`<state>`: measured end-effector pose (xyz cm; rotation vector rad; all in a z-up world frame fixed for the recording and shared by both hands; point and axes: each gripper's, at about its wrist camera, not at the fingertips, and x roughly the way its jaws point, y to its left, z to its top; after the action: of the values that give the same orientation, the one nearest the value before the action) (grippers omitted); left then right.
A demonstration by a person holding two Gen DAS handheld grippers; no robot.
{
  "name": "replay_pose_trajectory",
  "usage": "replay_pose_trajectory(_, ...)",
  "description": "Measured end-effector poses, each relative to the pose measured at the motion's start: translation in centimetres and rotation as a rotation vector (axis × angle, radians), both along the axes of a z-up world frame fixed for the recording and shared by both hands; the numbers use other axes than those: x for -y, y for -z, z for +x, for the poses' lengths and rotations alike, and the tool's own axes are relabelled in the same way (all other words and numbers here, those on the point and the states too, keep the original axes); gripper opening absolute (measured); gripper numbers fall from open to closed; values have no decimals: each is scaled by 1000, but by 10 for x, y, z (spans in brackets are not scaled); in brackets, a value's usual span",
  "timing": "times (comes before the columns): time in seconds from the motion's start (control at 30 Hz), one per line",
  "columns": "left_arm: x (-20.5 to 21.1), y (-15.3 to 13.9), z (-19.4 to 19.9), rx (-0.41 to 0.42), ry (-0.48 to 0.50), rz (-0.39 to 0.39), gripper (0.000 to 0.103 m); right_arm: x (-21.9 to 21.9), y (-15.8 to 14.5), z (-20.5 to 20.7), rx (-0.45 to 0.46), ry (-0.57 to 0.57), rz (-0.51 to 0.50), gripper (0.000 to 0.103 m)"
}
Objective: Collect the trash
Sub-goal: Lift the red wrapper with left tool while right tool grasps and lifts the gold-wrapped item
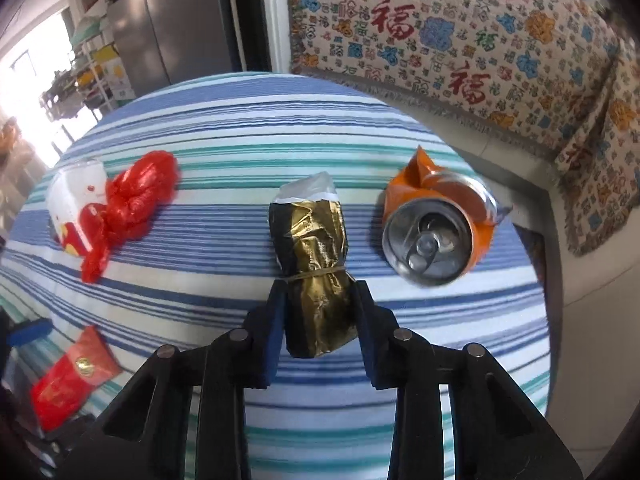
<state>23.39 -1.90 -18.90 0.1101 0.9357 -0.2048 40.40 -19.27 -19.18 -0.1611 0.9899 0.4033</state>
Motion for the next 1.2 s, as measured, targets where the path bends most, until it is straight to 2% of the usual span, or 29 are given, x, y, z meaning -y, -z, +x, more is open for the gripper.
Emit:
replay_pose_trajectory(0.17, 0, 0, 0, 0, -1, 0, 91, 19, -10, -59, -102, 106, 45, 34)
replay_pose_trajectory(0.3, -1, -1, -1, -1, 8, -15, 90, 27, -6, -104, -183, 129, 76, 39)
replay_pose_trajectory(0.37, -5, -3, -3, -14, 47, -52, 90, 29, -7, -118, -199, 132, 90, 40)
replay_pose_trajectory(0.43, -11, -7, -6, -44, 95, -105, 90, 29, -11, -129, -182, 112, 88, 50)
replay_pose_trajectory(0.47, -13, -9, -7, -53, 113, -128, 90, 28, -13, -131, -168, 99, 72, 59)
replay_pose_trajectory(0.5, -14, -12, -9, -57, 130, -143, 90, 26, -16, -132, -154, 85, 53, 64)
replay_pose_trajectory(0.67, -6, -23, -4, -93, 186, -159, 90, 14, -23, -129, -147, 29, 31, 65)
replay_pose_trajectory(0.77, 2, -20, 3, -106, 204, -109, 89, 6, -21, -120, -157, 27, 21, 67)
replay_pose_trajectory(0.83, 5, -19, 6, -108, 191, -73, 89, 2, -17, -112, -153, 40, -20, 67)
replay_pose_trajectory(0.9, 4, -21, 7, -105, 181, -75, 87, 1, -11, -106, -160, 47, -38, 67)
replay_pose_trajectory(0.93, 5, -23, 7, -99, 174, -72, 80, 1, -8, -104, -167, 46, -30, 67)
replay_pose_trajectory(0.97, 4, -24, 7, -95, 172, -65, 74, 1, -6, -102, -173, 42, -17, 61)
replay_pose_trajectory(1.0, 5, -24, 7, -94, 172, -58, 59, 1, -5, -103, -175, 31, -3, 42)
replay_pose_trajectory(1.03, 5, -23, 6, -97, 176, -56, 36, 2, -5, -104, -166, 27, 0, 38)
replay_pose_trajectory(1.07, 6, -22, 6, -106, 182, -57, 22, 3, -7, -106, -151, 35, 0, 30)
replay_pose_trajectory(1.1, 7, -20, 6, -112, 183, -58, 16, 6, -9, -109, -142, 48, 6, 28)
replay_pose_trajectory(1.2, 3, -25, 3, -95, 169, -94, 13, 17, -21, -121, -111, 72, 52, 27)
